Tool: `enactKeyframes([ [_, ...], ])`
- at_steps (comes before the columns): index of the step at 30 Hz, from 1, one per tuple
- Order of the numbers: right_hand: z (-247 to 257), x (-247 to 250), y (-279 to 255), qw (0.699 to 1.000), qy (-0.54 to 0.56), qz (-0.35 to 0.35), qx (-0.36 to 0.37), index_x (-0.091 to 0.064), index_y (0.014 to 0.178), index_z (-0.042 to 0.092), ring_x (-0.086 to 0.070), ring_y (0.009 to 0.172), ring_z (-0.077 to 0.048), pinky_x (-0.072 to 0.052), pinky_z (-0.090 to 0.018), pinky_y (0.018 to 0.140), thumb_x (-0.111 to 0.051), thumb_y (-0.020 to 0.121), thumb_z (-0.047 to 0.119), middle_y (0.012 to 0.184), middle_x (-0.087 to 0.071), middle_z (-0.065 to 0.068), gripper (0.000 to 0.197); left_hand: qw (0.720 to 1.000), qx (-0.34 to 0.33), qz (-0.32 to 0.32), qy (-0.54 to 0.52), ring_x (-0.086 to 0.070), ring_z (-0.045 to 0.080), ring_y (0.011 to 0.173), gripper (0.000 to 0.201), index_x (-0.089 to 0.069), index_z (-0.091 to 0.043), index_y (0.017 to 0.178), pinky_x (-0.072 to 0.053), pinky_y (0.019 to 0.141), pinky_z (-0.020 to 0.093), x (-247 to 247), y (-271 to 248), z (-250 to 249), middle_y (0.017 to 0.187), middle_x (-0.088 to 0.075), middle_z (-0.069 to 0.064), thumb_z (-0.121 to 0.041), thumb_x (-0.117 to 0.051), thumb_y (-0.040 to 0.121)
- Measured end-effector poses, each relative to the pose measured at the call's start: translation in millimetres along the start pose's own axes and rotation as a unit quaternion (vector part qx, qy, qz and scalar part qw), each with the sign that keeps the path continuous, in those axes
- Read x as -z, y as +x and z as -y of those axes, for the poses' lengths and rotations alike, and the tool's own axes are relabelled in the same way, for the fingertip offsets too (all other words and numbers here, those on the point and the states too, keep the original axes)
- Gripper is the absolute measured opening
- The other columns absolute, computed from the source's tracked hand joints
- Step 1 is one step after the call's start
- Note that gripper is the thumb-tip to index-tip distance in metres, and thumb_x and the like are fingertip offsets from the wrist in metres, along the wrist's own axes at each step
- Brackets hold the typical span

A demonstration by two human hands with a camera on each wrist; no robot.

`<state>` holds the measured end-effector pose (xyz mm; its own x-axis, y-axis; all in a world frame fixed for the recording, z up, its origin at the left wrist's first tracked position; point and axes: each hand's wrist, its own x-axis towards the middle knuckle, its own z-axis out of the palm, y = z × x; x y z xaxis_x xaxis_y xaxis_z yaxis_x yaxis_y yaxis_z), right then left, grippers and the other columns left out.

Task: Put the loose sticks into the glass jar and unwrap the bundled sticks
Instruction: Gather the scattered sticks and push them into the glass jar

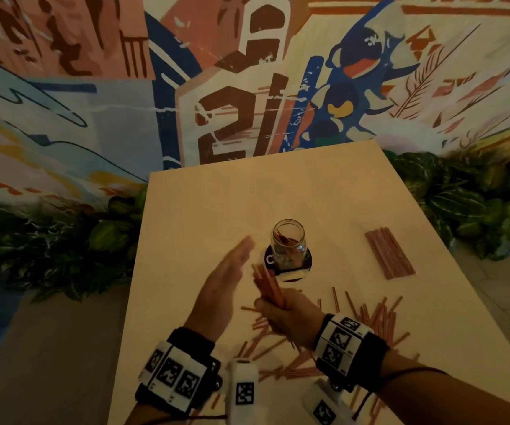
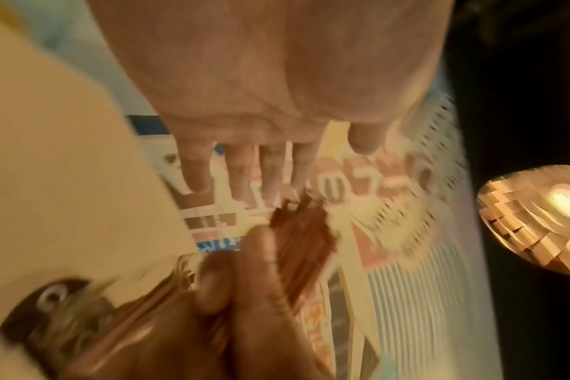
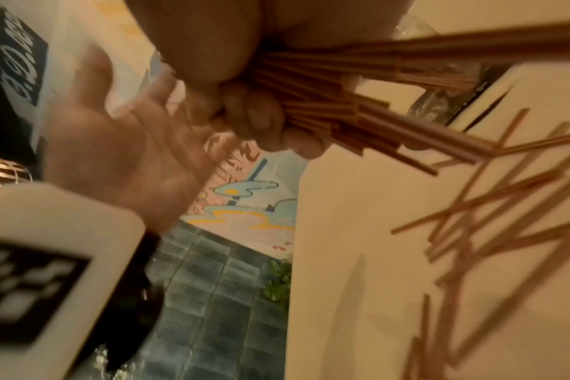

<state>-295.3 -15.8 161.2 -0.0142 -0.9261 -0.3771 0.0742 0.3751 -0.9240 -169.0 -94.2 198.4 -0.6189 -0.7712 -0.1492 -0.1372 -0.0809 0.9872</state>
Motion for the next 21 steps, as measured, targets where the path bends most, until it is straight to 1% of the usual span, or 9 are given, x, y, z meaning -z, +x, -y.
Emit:
enactKeyframes([
  [2,10.8,4.3,0.8,0.996,0.039,-0.065,0.046,-0.043,0.056,0.018,-0.034,0.036,-0.007,-0.033,-0.023,0.042,-0.048,0.093,0.016,0.04,-0.039,0.01,0.037,0.97,0.119,-0.104,-0.187,-0.054,0.011,0.121,0.053,-0.054,-0.032,0.122,-0.04,0.103,0.034,0.8,-3.0,17.1,0.135,-0.056,-0.001,-0.065,-0.032,0.087],
  [5,41.5,7.4,0.5,0.979,0.08,-0.13,0.138,-0.049,0.053,0.02,-0.042,0.043,-0.021,-0.04,-0.03,0.044,-0.045,0.093,0.025,0.041,-0.047,0.006,0.04,0.865,0.301,-0.094,-0.389,-0.06,0.031,0.104,0.067,-0.057,-0.008,0.119,-0.043,0.09,0.044,-11.3,-12.1,48.0,0.114,-0.064,0.017,-0.062,-0.033,0.089],
  [8,52.2,2.5,2.4,0.967,0.067,-0.146,0.2,-0.056,0.053,0.026,-0.047,0.052,-0.027,-0.042,-0.041,0.051,-0.047,0.091,0.028,0.046,-0.054,0.004,0.039,0.797,0.369,-0.088,-0.47,-0.065,0.037,0.093,0.073,-0.062,0.005,0.107,-0.044,0.092,0.047,-30.1,-20.1,57.0,0.103,-0.067,0.024,-0.061,-0.036,0.089],
  [10,45.7,-3.5,1.8,0.97,0.028,-0.147,0.193,-0.057,0.053,0.027,-0.049,0.053,-0.025,-0.045,-0.039,0.054,-0.049,0.085,0.031,0.047,-0.055,0.005,0.034,0.78,0.358,-0.087,-0.506,-0.066,0.038,0.096,0.073,-0.067,0.008,0.1,-0.039,0.101,0.048,-40.4,-20.6,54.9,0.106,-0.068,0.028,-0.057,-0.036,0.09],
  [11,41.8,-5.1,0.2,0.972,0.006,-0.148,0.185,-0.057,0.053,0.028,-0.05,0.051,-0.021,-0.046,-0.033,0.054,-0.05,0.086,0.03,0.046,-0.056,0.007,0.034,0.777,0.351,-0.08,-0.517,-0.067,0.037,0.097,0.072,-0.07,0.008,0.098,-0.038,0.102,0.048,-44.6,-20.0,53.2,0.108,-0.068,0.027,-0.056,-0.037,0.09],
  [14,37.3,-5.4,-5.2,0.967,-0.014,-0.171,0.186,-0.053,0.056,0.024,-0.048,0.043,-0.003,-0.042,-0.013,0.049,-0.051,0.091,0.014,0.044,-0.053,0.007,0.036,0.779,0.354,-0.059,-0.513,-0.068,0.036,0.092,0.069,-0.071,0.006,0.1,-0.049,0.09,0.046,-49.5,-18.6,53.3,0.105,-0.069,0.025,-0.053,-0.038,0.087],
  [16,37.9,-4.7,-7.4,0.964,0.001,-0.178,0.197,-0.052,0.059,0.02,-0.047,0.042,-0.002,-0.041,-0.013,0.046,-0.05,0.09,0.006,0.049,-0.051,0.006,0.034,0.782,0.37,-0.049,-0.5,-0.066,0.037,0.092,0.07,-0.069,0.006,0.102,-0.055,0.079,0.049,-50.1,-20.3,59.1,0.107,-0.068,0.025,-0.055,-0.035,0.089],
  [19,32.7,-5.2,-8.5,0.97,-0.011,-0.149,0.194,-0.055,0.06,0.026,-0.05,0.045,0.0,-0.043,-0.012,0.049,-0.054,0.088,0.003,0.045,-0.055,0.009,0.036,0.78,0.351,-0.031,-0.517,-0.072,0.037,0.081,0.063,-0.075,0.003,0.086,-0.059,0.067,0.043,-54.9,-21.5,58.0,0.096,-0.072,0.024,-0.048,-0.039,0.089],
  [21,30.4,-4.9,-10.8,0.972,-0.019,-0.138,0.189,-0.058,0.061,0.025,-0.054,0.048,0.001,-0.046,-0.013,0.053,-0.059,0.085,0.004,0.047,-0.06,0.011,0.032,0.775,0.327,-0.031,-0.541,-0.072,0.035,0.084,0.054,-0.076,0.0,0.085,-0.059,0.073,0.042,-57.1,-18.8,54.4,0.098,-0.073,0.022,-0.041,-0.041,0.091],
])
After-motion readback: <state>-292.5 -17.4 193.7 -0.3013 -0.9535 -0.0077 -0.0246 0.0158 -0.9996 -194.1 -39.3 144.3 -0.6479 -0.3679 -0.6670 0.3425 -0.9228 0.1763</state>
